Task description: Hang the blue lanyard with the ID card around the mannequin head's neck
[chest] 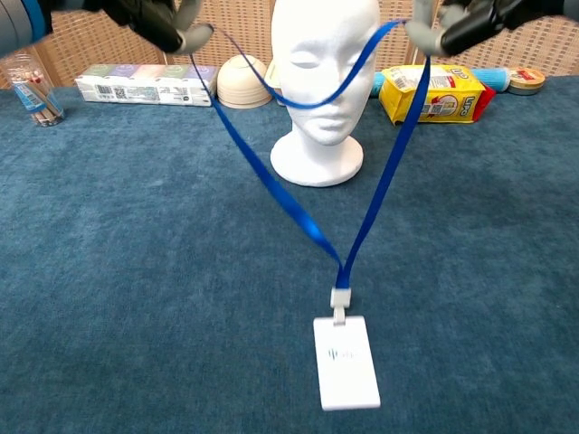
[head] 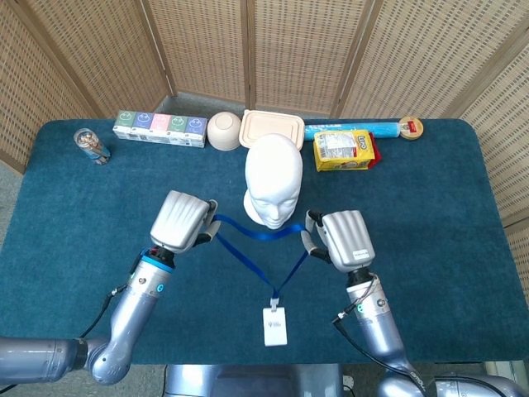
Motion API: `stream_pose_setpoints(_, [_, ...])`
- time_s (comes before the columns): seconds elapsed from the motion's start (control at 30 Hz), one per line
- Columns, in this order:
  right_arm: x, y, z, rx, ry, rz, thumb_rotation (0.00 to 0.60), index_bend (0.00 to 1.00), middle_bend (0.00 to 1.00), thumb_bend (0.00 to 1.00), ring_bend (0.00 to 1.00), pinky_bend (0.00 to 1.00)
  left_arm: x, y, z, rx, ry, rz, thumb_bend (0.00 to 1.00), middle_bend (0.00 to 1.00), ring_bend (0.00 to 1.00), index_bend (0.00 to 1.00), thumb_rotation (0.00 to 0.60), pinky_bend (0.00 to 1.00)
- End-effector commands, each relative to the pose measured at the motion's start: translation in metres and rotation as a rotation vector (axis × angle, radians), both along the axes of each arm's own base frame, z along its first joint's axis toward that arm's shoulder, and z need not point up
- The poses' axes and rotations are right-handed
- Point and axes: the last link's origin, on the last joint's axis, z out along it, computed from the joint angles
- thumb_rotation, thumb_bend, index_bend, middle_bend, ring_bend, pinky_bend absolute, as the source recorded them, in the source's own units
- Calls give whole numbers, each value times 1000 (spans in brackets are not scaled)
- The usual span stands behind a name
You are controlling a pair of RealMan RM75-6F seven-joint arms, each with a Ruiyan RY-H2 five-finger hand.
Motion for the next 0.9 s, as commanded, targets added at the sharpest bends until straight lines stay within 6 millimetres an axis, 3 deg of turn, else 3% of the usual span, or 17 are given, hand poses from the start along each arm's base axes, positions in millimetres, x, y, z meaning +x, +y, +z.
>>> stream_pose_setpoints(0.03, [4, -3, 7, -12, -11, 3, 600, 700, 910, 559, 1000, 1000, 6, 2, 10, 22, -14, -10, 437, 1000, 1000, 738, 473, 1000])
stream_pose_setpoints(0.5, [14, -21, 27, -47, -31, 12, 600, 704, 912, 559, 1000, 1000, 19, 11, 34, 59, -55, -11, 436, 1000, 1000, 738, 476, 1000])
stream_pose_setpoints(0.9, [26, -53, 43, -67, -48, 15, 600, 708, 915, 562, 1000, 1000, 37, 28, 46, 86, -77, -2, 437, 1000, 1000, 739, 476, 1000])
